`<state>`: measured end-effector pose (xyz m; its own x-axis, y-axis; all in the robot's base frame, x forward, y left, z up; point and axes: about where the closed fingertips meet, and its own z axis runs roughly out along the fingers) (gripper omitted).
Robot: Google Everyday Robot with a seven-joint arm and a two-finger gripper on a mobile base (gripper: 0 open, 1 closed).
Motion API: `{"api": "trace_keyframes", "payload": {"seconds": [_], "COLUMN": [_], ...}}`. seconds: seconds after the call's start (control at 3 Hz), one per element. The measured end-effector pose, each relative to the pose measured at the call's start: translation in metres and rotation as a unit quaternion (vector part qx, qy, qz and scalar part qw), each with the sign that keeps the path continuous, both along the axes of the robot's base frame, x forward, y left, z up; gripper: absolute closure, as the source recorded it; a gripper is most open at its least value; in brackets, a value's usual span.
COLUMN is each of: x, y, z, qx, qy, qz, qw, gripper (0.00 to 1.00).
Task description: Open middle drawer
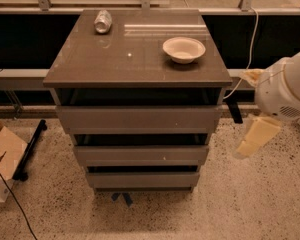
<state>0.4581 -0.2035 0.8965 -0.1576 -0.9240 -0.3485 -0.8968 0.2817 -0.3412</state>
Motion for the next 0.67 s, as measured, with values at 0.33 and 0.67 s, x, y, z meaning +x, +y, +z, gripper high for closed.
{"api": "trace_keyframes", "payload": {"seconds": [0.33,0.67], "x": [0.008,0.019], "y": [0.026,0.047], "z": [-0.030,-0.065], "qx": [0.011,0.027], "qy": [-0.017,-0.020], "qz": [0.026,0.047], "qw": [0.9995,0.9983], "gripper": [0.00,0.00]}}
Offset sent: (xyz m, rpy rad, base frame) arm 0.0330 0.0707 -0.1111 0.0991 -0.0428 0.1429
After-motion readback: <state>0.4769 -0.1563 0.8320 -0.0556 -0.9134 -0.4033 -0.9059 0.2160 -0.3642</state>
